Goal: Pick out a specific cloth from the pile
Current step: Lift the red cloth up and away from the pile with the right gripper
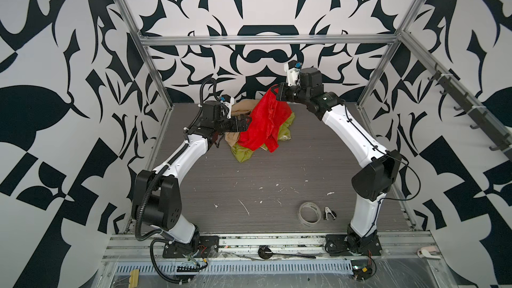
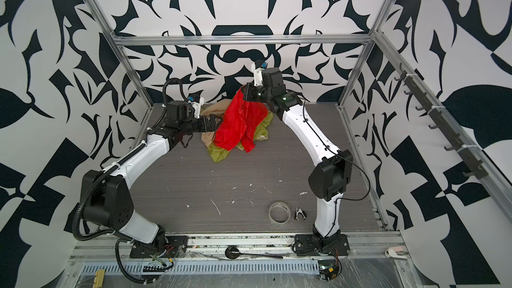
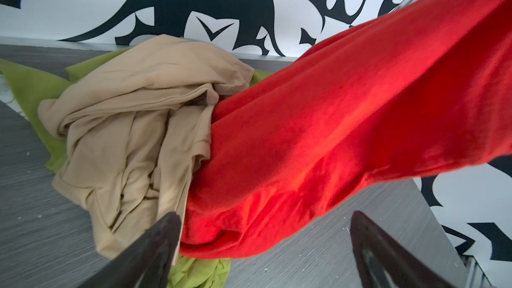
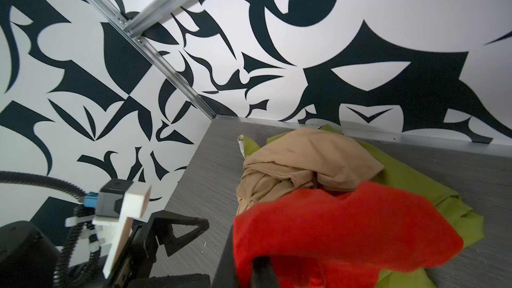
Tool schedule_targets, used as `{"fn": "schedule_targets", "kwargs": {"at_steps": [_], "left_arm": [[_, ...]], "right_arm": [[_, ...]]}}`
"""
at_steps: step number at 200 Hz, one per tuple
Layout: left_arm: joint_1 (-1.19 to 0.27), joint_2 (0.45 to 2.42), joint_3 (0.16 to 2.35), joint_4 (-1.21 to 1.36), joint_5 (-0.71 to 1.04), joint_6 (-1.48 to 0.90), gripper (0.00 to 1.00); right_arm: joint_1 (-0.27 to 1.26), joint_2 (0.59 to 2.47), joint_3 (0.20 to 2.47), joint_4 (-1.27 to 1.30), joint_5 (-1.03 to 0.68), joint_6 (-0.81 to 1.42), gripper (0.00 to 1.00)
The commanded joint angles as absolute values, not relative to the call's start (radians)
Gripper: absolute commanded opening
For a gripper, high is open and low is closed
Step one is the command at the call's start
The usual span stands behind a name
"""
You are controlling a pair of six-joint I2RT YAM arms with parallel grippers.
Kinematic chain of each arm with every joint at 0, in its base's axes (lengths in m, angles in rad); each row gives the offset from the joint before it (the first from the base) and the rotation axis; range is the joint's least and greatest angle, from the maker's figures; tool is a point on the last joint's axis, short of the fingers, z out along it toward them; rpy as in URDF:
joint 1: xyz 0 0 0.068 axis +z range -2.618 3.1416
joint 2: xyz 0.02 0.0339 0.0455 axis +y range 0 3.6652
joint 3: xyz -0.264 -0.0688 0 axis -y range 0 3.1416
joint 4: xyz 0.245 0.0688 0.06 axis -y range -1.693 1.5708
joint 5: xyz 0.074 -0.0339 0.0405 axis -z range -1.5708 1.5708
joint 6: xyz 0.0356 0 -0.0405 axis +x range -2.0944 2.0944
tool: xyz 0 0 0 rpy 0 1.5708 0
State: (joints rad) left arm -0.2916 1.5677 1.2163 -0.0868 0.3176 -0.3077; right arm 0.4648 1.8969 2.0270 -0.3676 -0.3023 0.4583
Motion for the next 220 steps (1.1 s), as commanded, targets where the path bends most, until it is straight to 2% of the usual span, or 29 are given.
{"fn": "schedule_targets", "kwargs": {"at_steps": [1,88,147,220], "left_arm": [[-0.284,1.531,1.206,-0.066,0.308,-0.285,0.98],[-0.281,1.509,1.193,-0.008,0.334,-0.251,1.00],[-0.281,1.456,1.164,0.094,0.431,-0.212,1.00],[-0.281,1.416,1.231,0.026,0.448,-0.163,1.00]], "right_arm": [[0.476,1.861,2.121,-0.345,-0.295,0.430,0.00],[0.488,1.871,2.246,-0.383,-0.316,0.381,0.00],[0.488,1.872,2.330,-0.406,-0.373,0.345,0.00],[0.489,1.870,2.472,-0.487,-0.429,0.270,0.00]]}}
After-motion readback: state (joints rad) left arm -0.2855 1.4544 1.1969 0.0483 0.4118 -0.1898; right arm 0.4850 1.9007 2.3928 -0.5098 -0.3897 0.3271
